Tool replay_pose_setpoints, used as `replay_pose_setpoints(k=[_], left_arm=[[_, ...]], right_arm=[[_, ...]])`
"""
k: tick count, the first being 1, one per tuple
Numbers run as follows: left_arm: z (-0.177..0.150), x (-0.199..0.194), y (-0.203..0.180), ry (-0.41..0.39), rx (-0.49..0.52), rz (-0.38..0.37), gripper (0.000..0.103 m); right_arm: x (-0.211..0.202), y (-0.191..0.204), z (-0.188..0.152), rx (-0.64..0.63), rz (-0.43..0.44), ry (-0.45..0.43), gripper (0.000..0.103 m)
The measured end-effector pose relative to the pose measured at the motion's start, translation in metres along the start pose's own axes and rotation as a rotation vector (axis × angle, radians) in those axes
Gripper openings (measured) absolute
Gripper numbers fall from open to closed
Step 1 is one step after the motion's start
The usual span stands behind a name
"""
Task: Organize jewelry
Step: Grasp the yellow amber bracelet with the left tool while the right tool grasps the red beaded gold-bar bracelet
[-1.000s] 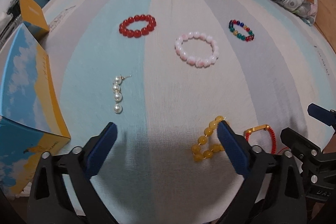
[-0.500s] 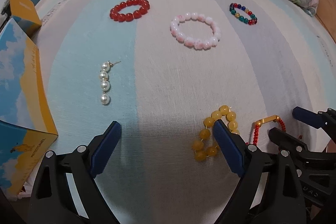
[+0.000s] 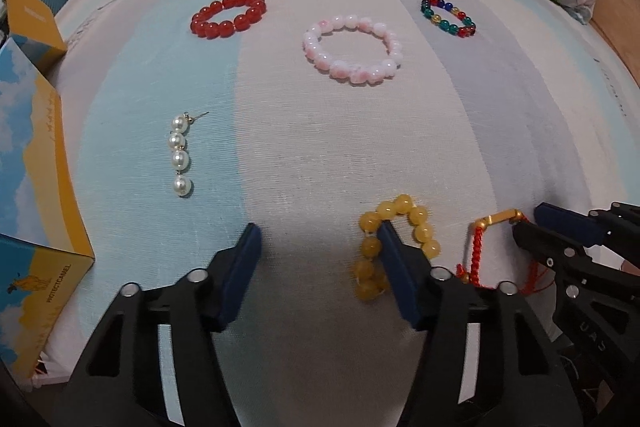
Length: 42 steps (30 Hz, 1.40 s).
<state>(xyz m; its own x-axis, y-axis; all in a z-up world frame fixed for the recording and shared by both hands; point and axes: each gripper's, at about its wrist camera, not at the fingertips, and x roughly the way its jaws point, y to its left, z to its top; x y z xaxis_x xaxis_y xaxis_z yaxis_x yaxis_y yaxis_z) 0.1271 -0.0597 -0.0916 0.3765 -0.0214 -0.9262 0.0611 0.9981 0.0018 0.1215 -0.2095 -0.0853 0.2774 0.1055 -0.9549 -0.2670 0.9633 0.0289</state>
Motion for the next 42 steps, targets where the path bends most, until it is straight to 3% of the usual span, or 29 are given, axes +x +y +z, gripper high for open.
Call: replay_pose_setpoints(k=[9,23,42], left_arm=[[-0.004,-0.007,0.001,-0.001,-0.004,-0.009,0.009],[-0.001,-0.025,0.005,-0.053,-0.004,-0.014,0.009],[0.003,-0.068,0.013,-0.171,-0.016,-0.033,0.009]], right_arm=[[0.0,0.0,0.0,-0.001,-0.008,0.013,0.003],[-0.012,0.002,0.003,0.011,-0.01,-0.027,0.003],[-0.056,0.01,0.011,0.008,-0.056,-0.224,0.003]])
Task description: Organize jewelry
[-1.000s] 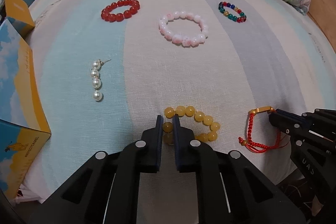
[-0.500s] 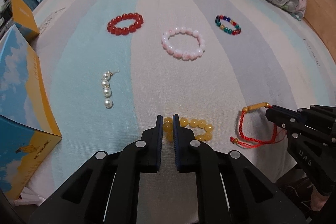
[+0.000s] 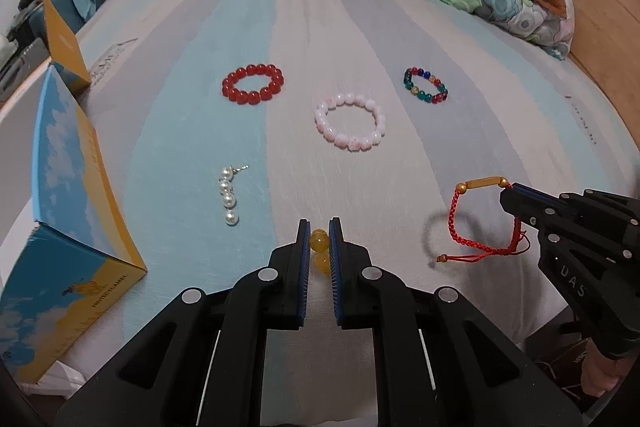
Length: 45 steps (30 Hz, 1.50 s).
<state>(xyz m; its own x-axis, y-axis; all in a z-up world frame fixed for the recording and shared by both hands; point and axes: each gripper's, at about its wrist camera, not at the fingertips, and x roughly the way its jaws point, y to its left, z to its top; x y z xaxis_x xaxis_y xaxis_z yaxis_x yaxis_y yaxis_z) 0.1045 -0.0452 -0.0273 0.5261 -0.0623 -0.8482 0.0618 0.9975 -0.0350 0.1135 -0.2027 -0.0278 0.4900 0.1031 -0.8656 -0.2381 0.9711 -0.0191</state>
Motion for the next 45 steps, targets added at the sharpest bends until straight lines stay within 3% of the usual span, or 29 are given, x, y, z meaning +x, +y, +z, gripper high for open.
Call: replay_pose_setpoints(k=[27,45], left_arm=[[0.01,-0.07,0.041,-0.191,-0.055,0.105,0.009],[0.028,-0.118,0.101,-0.282,-0.163,0.132,0.009]], right_arm=[[-0.044,0.056,0.038,-0.066,-0.063,-0.184,0.003],[-0.062,0.108,0.079,-0.069,-0.008,-0.254,0.003]])
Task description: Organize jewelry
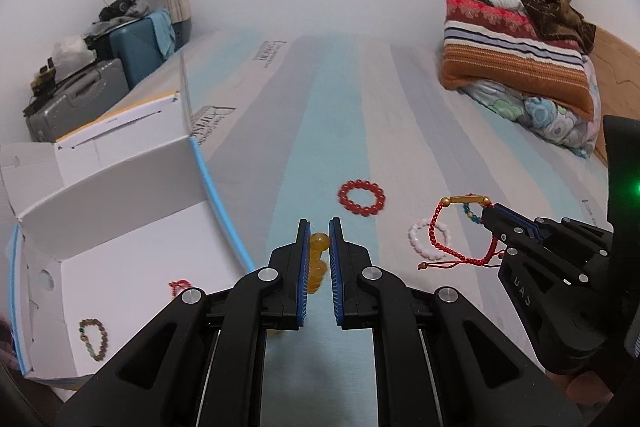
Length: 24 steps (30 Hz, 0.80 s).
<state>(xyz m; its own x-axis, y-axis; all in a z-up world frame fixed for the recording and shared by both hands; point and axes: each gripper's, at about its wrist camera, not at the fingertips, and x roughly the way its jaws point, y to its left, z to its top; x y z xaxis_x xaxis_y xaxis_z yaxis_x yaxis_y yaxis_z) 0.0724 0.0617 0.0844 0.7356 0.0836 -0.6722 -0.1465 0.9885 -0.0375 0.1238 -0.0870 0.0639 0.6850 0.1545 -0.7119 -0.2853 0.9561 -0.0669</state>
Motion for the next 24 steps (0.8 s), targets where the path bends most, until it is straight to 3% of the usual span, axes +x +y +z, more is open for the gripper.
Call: replay_pose_setpoints(k=[12,24], left_arm=[[0.001,-0.03,0.066,-0.049,-0.088,0.079,0.009],[-0.014,-0.043,0.131,-0.041,-0.159,0.172,0.009]], right_arm=[[-0.001,0.06,0.02,-0.039,0.073,-0.028,0.003],[-0.008,0.126,0.034,-0.094,0.136,-0.065,0.003]])
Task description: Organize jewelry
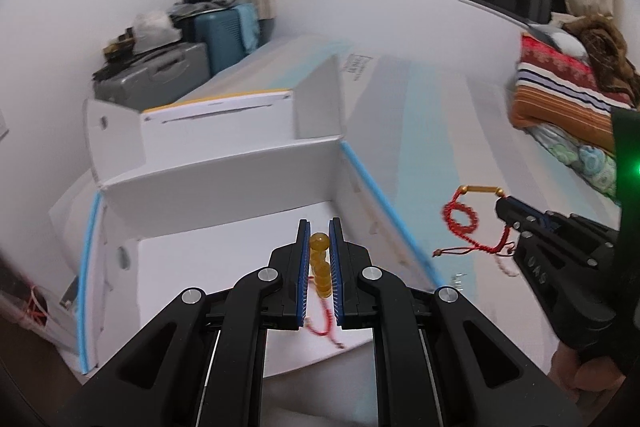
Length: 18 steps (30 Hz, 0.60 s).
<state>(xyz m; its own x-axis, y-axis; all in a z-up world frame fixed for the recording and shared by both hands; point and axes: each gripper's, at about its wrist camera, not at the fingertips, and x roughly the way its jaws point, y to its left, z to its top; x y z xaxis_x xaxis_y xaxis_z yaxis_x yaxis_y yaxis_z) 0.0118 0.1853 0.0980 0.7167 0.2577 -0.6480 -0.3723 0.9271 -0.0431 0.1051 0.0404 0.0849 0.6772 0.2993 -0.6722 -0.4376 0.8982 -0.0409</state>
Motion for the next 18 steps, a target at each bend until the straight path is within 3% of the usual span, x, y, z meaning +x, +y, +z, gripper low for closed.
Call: replay_pose_setpoints(k=[7,18], left_arm=[[-0.008,0.003,0.044,0.025,-0.043,0.087,0.009],[-0.03,0.023,0.103,0.099,-0.117,0.194,0.009]], right_arm=[[0.01,0.052,0.005,-0.073,0.074,0.011,0.003],[0.044,0.128,-0.002,-0.189,0.162,0.107,0.003]])
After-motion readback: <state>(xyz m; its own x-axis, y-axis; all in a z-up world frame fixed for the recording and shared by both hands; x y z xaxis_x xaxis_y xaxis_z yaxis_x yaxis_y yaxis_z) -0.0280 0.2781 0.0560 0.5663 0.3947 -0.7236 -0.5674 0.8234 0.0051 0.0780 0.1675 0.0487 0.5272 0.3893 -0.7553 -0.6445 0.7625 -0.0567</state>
